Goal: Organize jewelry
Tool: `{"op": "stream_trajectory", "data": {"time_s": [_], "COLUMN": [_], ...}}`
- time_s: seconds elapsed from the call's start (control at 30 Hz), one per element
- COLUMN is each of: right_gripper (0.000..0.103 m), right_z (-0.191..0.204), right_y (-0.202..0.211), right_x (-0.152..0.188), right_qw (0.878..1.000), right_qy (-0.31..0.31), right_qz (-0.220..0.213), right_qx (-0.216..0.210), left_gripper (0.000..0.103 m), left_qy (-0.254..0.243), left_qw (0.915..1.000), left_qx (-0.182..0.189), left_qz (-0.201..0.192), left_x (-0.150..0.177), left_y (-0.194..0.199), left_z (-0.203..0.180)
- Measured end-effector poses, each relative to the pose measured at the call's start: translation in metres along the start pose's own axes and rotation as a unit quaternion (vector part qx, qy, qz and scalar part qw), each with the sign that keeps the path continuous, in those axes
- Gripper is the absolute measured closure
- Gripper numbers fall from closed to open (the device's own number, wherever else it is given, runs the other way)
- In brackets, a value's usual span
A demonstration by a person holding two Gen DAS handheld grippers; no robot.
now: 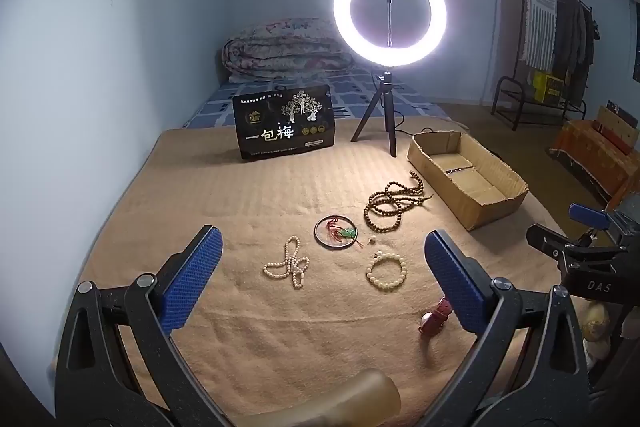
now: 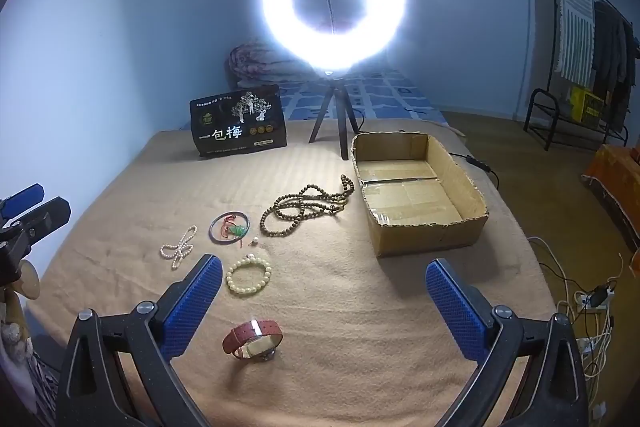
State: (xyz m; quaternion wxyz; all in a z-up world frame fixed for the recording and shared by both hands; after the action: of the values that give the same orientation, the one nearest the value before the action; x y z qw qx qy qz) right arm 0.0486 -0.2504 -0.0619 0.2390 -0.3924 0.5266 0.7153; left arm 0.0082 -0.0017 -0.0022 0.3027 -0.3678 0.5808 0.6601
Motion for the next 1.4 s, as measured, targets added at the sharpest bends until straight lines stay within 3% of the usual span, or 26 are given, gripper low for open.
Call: {"op": "stream_trajectory", "data": {"time_s": [1.4], "right_gripper": [0.000], "right_z": [0.0043], "right_y": [-0.0008], "right_x": [0.0007], "right_qw": [1.000], "right_qy": [-0.001], "right_qz": [0.002], "right_qx": [-0.003], "left_gripper": [0.000], "left_qy": [-0.002], "left_qw": [1.0000], "left_qx": [0.000], "left_qz": [-0.007], "left_x": [-0.0086], "left_y": [0.0081], "left_z": [0.0006]}}
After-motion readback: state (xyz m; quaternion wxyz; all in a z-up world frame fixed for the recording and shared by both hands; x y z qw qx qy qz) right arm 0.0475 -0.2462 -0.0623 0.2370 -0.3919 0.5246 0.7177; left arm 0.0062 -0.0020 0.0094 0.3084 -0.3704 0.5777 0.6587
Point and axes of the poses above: each gripper's, at about its wrist camera, not at the fingertips, and y roughly against the way its jaws point, z to its left, x to its underside, the point moved 1 cm from there along -y, roughly the way its jaws point, and after that the axes turned 8 degrees about -x, right-handed, at the moved point
